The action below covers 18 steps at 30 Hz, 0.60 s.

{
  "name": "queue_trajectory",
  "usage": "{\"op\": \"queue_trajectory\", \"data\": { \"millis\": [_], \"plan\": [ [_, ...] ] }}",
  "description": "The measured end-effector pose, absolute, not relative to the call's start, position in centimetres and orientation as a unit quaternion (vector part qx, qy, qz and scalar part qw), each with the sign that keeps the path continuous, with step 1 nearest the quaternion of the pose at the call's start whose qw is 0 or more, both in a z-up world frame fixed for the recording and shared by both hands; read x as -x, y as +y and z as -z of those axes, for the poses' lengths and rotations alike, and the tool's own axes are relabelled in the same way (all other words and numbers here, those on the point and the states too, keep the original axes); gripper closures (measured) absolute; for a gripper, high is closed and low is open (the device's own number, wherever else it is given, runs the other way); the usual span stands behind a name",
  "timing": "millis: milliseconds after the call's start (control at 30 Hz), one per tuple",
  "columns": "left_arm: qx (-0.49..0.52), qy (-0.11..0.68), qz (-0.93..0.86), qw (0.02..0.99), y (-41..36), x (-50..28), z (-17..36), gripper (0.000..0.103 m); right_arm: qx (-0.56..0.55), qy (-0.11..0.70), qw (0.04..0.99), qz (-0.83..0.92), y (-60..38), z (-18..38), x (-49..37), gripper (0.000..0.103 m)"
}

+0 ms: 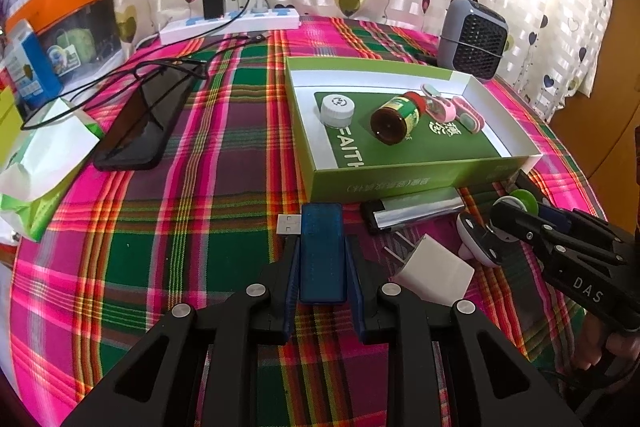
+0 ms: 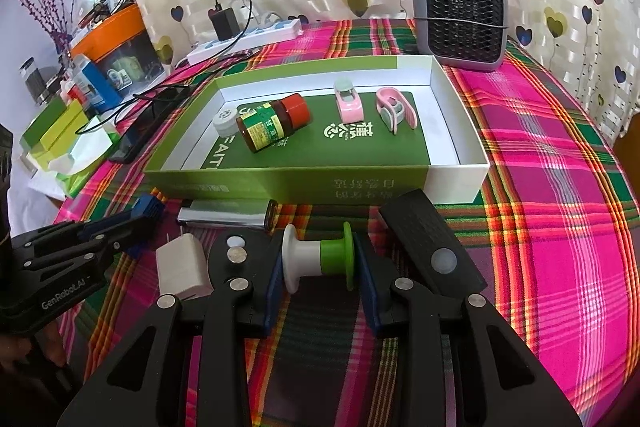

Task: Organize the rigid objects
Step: 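Carry the blue USB stick and white-green spool with both tools into the box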

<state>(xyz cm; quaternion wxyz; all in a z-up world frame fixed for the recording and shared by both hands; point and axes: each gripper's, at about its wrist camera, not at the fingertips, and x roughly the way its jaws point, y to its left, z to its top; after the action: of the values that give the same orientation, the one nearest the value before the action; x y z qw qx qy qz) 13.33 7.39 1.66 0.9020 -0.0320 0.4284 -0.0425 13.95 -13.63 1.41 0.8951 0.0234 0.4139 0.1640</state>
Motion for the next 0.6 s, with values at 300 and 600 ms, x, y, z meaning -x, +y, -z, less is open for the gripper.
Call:
{"op": "queue_trajectory", "data": {
  "millis": [300, 600],
  "plan": [
    [0.035, 0.421, 0.045, 0.905, 7.5, -12.9, -2.2, 0.082, -0.018, 0.405, 0.899, -0.167, -13.4, -1.9, -13.4, 0.069],
    [0.042, 0.403, 0.056, 0.913, 7.6, -12.6, -4.0, 0.082, -0.019, 0.39, 0.905, -0.17, -13.5, -2.9, -13.0, 0.069]
  ]
}}
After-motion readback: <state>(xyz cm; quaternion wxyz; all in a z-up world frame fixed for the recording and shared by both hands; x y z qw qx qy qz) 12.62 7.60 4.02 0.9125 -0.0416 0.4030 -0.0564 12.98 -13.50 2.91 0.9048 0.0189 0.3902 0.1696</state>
